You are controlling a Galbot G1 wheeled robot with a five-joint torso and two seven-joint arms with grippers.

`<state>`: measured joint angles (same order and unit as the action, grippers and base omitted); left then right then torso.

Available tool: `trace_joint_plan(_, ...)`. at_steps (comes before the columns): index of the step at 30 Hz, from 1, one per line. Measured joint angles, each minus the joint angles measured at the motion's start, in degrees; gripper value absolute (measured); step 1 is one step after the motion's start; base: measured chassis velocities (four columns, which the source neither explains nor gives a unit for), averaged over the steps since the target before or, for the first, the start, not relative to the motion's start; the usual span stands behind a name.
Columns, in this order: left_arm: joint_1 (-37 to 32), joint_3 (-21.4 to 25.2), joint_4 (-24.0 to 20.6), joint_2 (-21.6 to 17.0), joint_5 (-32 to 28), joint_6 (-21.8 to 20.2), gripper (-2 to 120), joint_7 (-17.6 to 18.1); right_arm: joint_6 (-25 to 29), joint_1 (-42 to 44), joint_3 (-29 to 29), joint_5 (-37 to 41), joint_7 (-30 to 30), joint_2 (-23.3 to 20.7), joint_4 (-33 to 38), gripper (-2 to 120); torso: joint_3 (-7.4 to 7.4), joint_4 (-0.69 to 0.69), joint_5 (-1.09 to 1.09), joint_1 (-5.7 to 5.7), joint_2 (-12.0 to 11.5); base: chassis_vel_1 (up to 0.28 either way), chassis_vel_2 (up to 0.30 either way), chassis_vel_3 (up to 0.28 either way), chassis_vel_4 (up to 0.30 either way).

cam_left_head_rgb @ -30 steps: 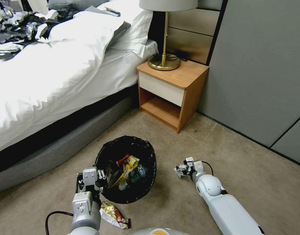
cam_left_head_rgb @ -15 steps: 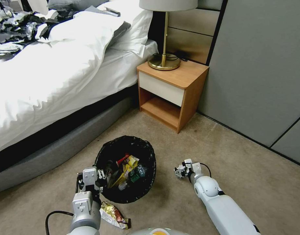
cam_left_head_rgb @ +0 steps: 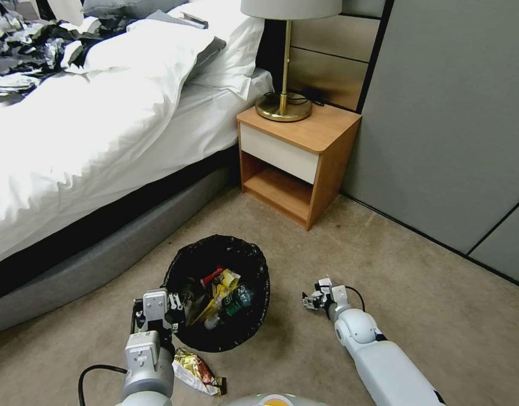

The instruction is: Pick up the trash bin, then pick up the garbage from the floor and place it into the trash bin.

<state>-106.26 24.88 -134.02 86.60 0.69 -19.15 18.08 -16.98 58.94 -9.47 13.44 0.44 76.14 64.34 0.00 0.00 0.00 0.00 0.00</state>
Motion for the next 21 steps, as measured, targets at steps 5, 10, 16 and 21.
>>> trace_joint_plan(5, 0.0, 0.0, 0.0, 0.0, 0.0, 0.0, 0, 0.0, 0.5, -0.1, 0.0, -0.1, -0.1, -0.1, 0.0, 86, 0.0, 0.0, 0.0, 0.0, 0.0, 0.0, 0.0, 0.0, 0.0)
trace_joint_plan(10, -0.1, -0.1, 0.0, 0.1, 0.1, 0.1, 0, 0.0, 1.3, -0.2, 0.0, -0.6, -0.3, -0.2, 0.0, 69, 0.0, 0.0, 0.0, 0.0, 0.0, 0.0, 0.0, 0.0, 0.0)
trace_joint_plan(16, -0.1, -0.1, -0.1, 0.0, 0.1, 0.1, 0, 0.0, 2.4, -0.2, -0.1, -1.3, -0.4, -0.3, -0.1, 49, 0.0, 0.0, 0.0, 0.0, 0.0, 0.0, 0.0, 0.0, 0.0)
trace_joint_plan(21, -0.1, -0.1, -0.1, 0.1, 0.1, 0.1, 0, 0.0, 3.4, 0.0, -0.2, -1.9, -0.4, -0.5, -0.2, 29, 0.0, 0.0, 0.0, 0.0, 0.0, 0.0, 0.0, 0.0, 0.0)
